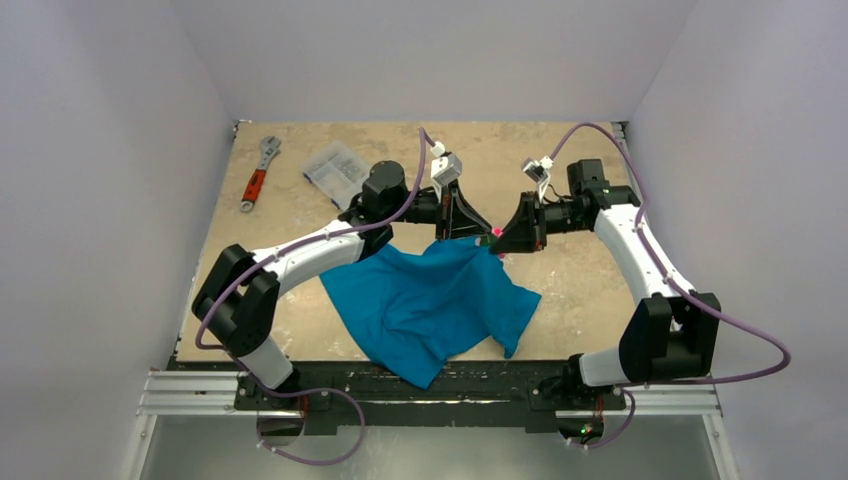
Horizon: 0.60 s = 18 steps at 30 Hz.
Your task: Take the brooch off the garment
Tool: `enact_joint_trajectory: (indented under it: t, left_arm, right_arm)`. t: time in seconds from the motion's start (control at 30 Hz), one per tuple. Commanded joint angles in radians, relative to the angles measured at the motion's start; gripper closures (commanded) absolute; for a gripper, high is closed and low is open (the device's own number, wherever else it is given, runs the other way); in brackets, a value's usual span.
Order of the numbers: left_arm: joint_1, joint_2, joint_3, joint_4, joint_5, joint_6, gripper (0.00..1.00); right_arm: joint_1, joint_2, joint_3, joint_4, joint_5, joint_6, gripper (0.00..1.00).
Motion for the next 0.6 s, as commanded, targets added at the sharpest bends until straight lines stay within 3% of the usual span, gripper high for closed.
enact_joint_trajectory:
  t: [0.0, 0.17, 0.27, 0.33, 0.43, 0.57]
  left_arm:
    - [-0.005, -0.040, 0.011, -0.016, 0.037, 0.060, 1.00]
    - [-0.004, -0.037, 0.012, -0.023, 0.027, 0.070, 1.00]
    - [-0.004, -0.033, 0.013, -0.023, 0.030, 0.069, 1.00]
    - [-0.004, -0.031, 0.013, -0.025, 0.030, 0.069, 1.00]
    - [-0.004, -0.023, 0.019, -0.018, 0.033, 0.055, 1.00]
    - [-0.004, -0.018, 0.027, -0.014, 0.029, 0.042, 1.00]
  right_arm:
    - [0.001, 0.008, 0.062, -0.048, -0.046, -0.049, 0.78]
    - [-0.025, 0.054, 0.095, -0.195, -0.044, -0.181, 0.61]
    - [-0.056, 0.095, 0.126, -0.340, -0.046, -0.329, 0.59]
    - [-0.068, 0.126, 0.143, -0.435, -0.045, -0.428, 0.64]
    - [-0.069, 0.128, 0.138, -0.440, -0.029, -0.449, 0.68]
    - [-0.069, 0.129, 0.137, -0.439, -0.031, -0.447, 0.56]
